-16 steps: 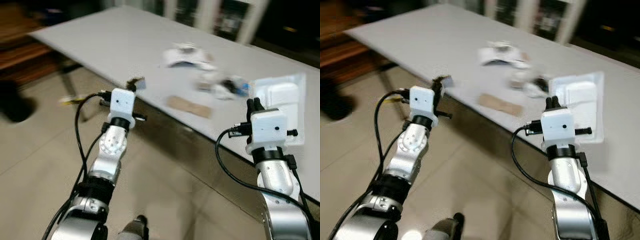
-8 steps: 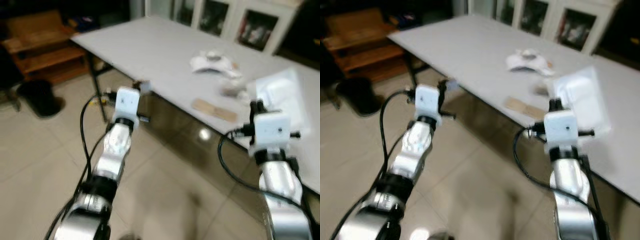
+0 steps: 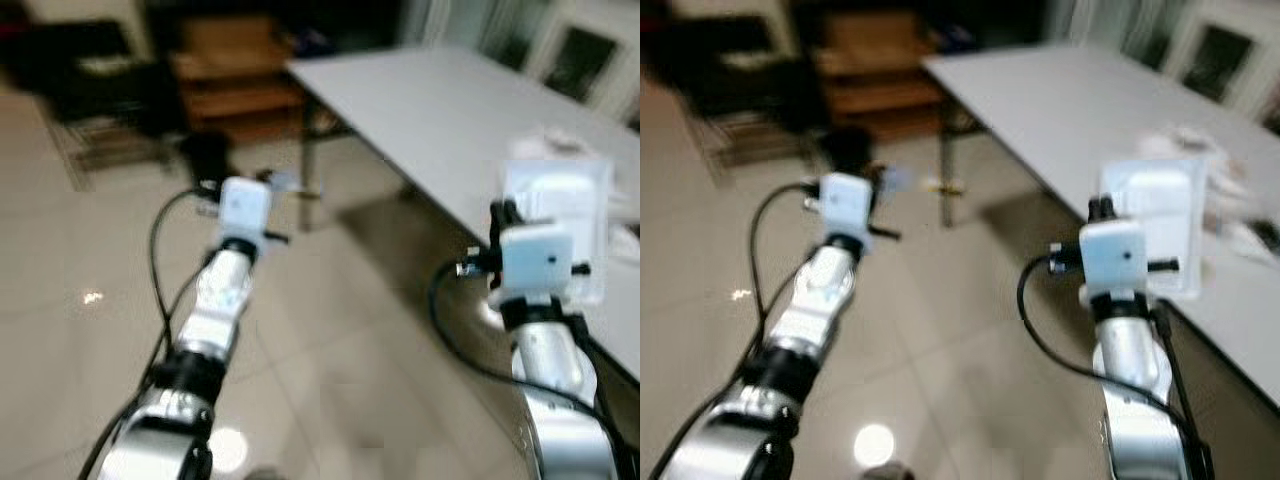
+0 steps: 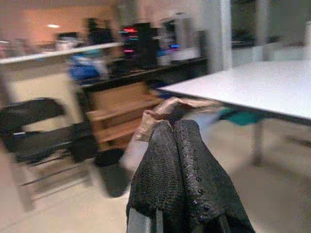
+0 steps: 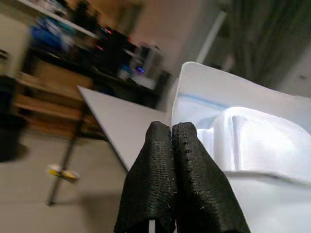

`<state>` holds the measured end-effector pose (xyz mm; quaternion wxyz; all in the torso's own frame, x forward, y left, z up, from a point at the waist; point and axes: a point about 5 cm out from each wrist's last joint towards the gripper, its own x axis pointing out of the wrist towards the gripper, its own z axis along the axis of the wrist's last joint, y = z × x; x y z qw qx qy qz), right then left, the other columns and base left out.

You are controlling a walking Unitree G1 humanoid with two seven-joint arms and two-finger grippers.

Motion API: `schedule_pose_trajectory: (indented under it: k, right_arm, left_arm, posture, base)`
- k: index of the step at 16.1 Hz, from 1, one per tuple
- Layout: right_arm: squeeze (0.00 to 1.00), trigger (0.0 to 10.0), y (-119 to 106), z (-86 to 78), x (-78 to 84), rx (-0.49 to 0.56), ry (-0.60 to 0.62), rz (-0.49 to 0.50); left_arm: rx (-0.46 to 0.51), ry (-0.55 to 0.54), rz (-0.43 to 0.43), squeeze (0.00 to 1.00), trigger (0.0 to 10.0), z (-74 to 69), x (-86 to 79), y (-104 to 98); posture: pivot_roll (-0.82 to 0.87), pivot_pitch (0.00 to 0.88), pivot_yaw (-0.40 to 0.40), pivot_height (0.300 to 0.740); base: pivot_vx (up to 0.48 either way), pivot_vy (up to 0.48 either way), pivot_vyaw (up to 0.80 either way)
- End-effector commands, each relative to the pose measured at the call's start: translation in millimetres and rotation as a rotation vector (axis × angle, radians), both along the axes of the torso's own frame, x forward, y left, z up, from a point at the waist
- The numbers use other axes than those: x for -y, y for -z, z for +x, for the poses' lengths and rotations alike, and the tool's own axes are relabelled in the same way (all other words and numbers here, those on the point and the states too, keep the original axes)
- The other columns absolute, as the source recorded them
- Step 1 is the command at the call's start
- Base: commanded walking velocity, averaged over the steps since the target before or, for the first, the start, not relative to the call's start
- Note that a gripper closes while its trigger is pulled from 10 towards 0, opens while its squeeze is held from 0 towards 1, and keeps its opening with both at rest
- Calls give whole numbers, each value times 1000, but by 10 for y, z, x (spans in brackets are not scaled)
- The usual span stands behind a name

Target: Picking trash to rubbish bin

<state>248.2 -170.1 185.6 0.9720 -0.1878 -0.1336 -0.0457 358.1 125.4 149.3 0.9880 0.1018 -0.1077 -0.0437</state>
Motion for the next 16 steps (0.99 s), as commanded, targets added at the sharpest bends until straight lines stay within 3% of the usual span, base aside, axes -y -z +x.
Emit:
schedule_pose_trajectory:
  k: [1, 10, 16]
  right_arm:
    - [0, 10000, -27, -6, 30, 14, 2, -1]
    - [0, 10000, -23, -7, 44, 15, 7, 37]
    - [0, 10000, -9, -15, 10, 9, -13, 44]
  left_arm:
    - [-20, 10, 0, 0, 0, 8, 89, 27]
    - [-63, 28, -45, 0, 0, 26, 124, 59]
    - [-70, 28, -56, 0, 0, 41, 139, 48]
  posture:
    - [140, 41, -34, 740]
    - [136, 38, -32, 740]
    - [132, 39, -32, 740]
  base:
    - [0, 0, 800]
    - [0, 0, 104]
    - [325, 0, 0]
